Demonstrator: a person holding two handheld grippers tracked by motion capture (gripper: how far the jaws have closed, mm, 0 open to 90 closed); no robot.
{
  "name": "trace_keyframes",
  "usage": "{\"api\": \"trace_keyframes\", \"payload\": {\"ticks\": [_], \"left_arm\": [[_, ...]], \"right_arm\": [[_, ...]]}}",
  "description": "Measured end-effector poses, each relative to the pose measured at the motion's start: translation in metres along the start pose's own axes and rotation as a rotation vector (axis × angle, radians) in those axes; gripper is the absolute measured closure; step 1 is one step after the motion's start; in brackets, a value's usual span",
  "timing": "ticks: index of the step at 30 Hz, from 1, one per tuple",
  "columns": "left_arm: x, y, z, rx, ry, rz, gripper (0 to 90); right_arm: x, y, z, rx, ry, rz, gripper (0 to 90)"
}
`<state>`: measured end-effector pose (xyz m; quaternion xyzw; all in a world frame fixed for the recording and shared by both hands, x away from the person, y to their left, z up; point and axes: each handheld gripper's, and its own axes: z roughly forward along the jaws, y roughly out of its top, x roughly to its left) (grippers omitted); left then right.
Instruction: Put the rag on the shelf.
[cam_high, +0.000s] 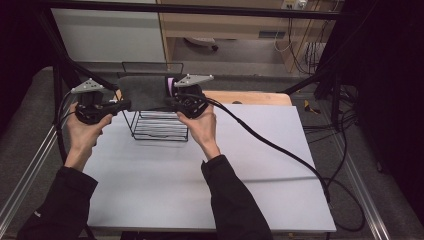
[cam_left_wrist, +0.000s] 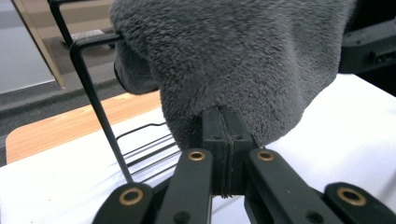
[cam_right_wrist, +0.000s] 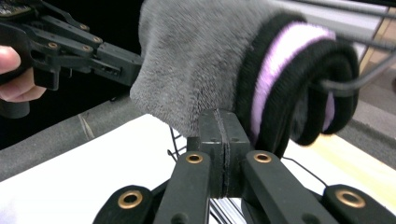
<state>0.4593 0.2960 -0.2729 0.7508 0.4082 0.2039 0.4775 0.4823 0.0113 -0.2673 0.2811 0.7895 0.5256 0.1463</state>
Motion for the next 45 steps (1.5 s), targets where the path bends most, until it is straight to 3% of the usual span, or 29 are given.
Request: {"api": "trace_keyframes", "payload": {"ticks": [5, 10, 17, 25, 35, 45], "left_arm": [[0.001, -0.002, 0.002, -0.012, 0.004, 0.004, 88.0], [-0.001, -0.002, -0.007, -0.020, -0.003, 0.003, 82.5], [-0.003, -0.004, -0.021, 0.001, 0.006, 0.014, 65.7], [-0.006, -0.027, -0.027, 0.055, 0.005, 0.029, 48.4], [-0.012, -0.066, -0.015, 0.100, 0.001, 0.015, 26.1], [-0.026, -0.099, 0.003, 0.130, -0.030, 0.010, 8.8]], "right_arm": [[-0.002, -0.005, 0.002, -0.015, 0.009, -0.004, 87.3], [0.001, -0.003, -0.009, -0.047, 0.036, -0.018, 79.7], [0.006, 0.002, -0.031, -0.056, 0.069, -0.029, 62.4], [0.000, -0.008, -0.059, -0.038, 0.041, -0.012, 36.5], [-0.027, -0.053, -0.095, 0.011, -0.015, 0.037, 12.6], [-0.056, -0.109, -0.126, 0.030, -0.057, 0.110, 5.0]]}}
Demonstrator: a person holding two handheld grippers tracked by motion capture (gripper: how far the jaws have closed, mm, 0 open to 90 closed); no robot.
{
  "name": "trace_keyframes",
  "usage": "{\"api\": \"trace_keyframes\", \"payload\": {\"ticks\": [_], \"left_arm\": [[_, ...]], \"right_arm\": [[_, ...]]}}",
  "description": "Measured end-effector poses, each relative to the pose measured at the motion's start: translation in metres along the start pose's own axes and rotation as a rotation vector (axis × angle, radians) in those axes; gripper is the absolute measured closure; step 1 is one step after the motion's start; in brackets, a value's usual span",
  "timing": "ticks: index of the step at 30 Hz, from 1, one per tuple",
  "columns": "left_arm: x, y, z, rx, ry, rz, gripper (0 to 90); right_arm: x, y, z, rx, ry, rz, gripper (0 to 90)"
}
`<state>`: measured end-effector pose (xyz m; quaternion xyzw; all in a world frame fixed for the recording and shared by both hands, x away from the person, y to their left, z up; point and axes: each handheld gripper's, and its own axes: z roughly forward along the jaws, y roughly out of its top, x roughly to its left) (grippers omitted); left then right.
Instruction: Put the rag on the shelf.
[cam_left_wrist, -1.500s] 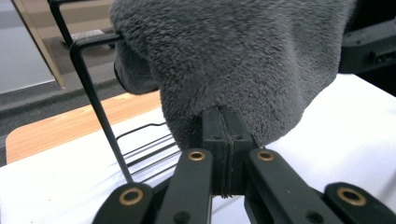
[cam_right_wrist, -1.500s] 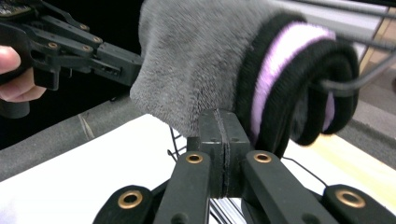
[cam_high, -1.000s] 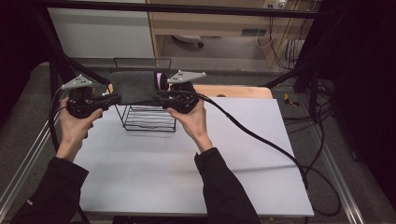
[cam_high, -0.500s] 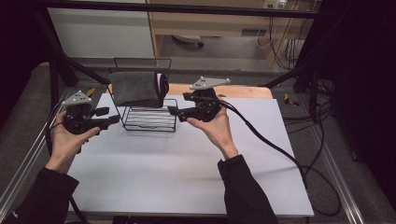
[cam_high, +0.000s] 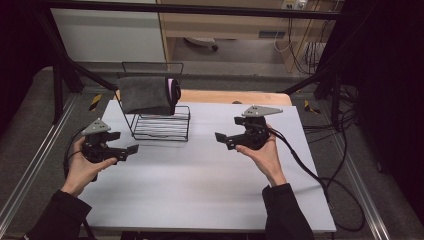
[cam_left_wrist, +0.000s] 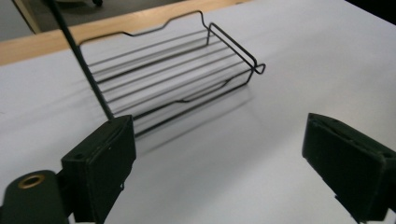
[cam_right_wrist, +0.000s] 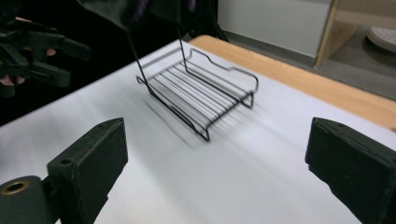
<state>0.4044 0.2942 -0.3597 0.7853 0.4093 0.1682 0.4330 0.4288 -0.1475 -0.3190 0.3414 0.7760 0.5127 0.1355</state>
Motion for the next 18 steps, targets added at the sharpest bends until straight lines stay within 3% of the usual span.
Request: {"api": "trace_keyframes", "payload": {"ticks": [10, 18], "left_arm": [[-0.018, -0.034, 0.026, 0.034, -0.045, 0.020, 6.8], [-0.022, -0.058, 0.036, 0.052, -0.053, 0.039, 7.4]], "right_arm": [[-0.021, -0.062, -0.014, 0.054, -0.024, 0.041, 0.8], [-0.037, -0.106, -0.029, 0.073, -0.012, 0.085, 0.9]]}}
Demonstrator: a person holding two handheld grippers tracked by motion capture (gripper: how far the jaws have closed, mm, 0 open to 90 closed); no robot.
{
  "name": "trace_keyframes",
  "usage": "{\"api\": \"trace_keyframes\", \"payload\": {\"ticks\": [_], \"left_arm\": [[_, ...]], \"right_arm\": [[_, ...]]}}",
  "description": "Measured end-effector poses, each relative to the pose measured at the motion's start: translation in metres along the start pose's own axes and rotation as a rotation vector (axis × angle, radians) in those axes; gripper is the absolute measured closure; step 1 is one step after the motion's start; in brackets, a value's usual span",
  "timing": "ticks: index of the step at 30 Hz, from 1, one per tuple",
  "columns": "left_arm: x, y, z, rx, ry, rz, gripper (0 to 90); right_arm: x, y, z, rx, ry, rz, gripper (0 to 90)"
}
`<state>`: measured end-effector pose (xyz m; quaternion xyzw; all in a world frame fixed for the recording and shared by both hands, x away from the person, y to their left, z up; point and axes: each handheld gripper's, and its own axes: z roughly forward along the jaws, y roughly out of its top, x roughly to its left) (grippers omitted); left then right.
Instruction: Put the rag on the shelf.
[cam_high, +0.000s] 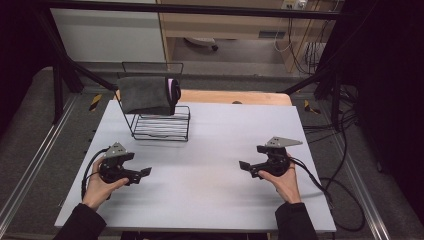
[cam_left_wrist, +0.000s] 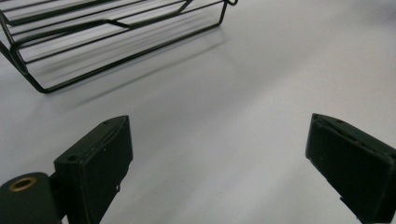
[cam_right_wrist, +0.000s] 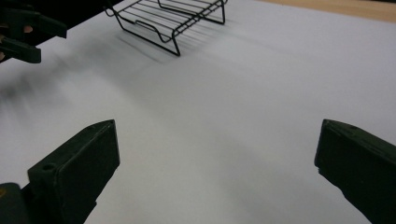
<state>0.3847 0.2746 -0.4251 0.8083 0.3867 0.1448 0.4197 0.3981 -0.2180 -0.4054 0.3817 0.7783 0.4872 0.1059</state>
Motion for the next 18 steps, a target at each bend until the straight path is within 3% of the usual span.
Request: {"api": "trace_keyframes", "payload": {"ticks": [8, 18], "left_arm": [[0.001, -0.014, 0.000, -0.004, 0.003, 0.017, 7.9], [0.005, -0.023, -0.001, 0.006, -0.002, 0.010, 7.9]], "right_arm": [[-0.016, -0.034, -0.012, 0.005, -0.005, 0.017, 0.9], [-0.024, -0.060, -0.024, 0.025, -0.015, 0.036, 0.9]]}}
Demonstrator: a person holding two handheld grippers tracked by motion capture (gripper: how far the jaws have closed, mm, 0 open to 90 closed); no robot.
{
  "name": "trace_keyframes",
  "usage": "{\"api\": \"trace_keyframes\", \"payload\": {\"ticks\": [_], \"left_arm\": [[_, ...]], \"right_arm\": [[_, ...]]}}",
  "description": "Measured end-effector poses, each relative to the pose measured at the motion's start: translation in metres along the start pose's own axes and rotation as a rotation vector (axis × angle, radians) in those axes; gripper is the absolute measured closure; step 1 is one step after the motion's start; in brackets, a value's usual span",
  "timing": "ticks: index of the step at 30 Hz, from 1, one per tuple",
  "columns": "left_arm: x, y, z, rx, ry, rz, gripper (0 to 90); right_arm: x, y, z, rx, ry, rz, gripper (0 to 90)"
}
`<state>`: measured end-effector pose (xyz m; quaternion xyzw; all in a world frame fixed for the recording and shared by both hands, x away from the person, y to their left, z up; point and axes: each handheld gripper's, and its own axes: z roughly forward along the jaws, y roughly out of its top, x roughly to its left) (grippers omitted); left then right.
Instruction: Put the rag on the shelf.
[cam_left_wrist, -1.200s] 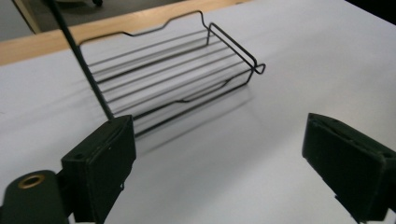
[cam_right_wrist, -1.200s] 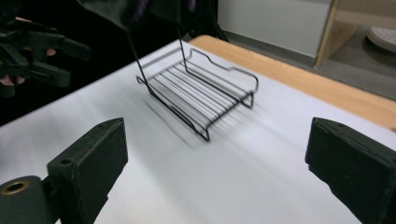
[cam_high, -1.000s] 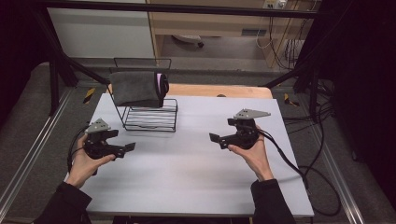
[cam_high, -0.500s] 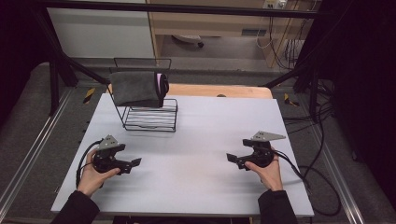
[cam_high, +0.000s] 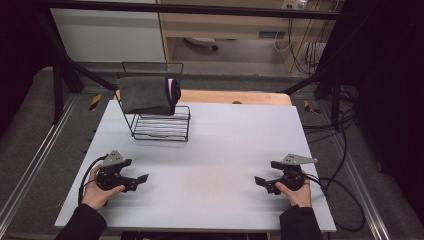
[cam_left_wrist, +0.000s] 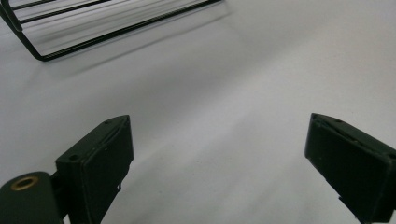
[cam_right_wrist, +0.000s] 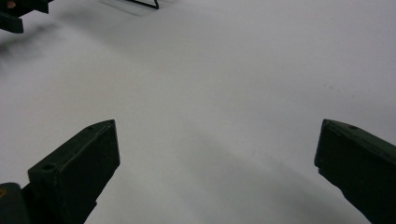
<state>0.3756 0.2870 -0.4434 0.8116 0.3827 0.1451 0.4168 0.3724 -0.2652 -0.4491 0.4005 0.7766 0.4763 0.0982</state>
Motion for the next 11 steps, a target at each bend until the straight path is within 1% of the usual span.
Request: {"api": "trace_keyframes", "payload": {"ticks": [2, 3, 6, 11], "left_arm": [[0.0004, -0.0011, -0.0009, 0.001, 0.001, 0.000, 7.9], [0.0003, -0.0017, -0.0009, -0.001, 0.001, 0.000, 7.9], [0.0005, -0.0035, -0.0010, 0.004, 0.004, 0.005, 8.0], [0.0004, -0.0043, -0.0008, 0.005, 0.004, 0.006, 7.9]], "right_arm": [[-0.0008, -0.0032, -0.0008, 0.007, -0.004, -0.003, 0.9], [-0.0008, -0.0039, -0.0013, 0.011, -0.004, 0.003, 0.9], [-0.0001, -0.0044, -0.0013, 0.001, 0.003, 0.001, 0.9], [0.0005, -0.0052, -0.0021, 0.005, 0.002, 0.002, 0.9]]}}
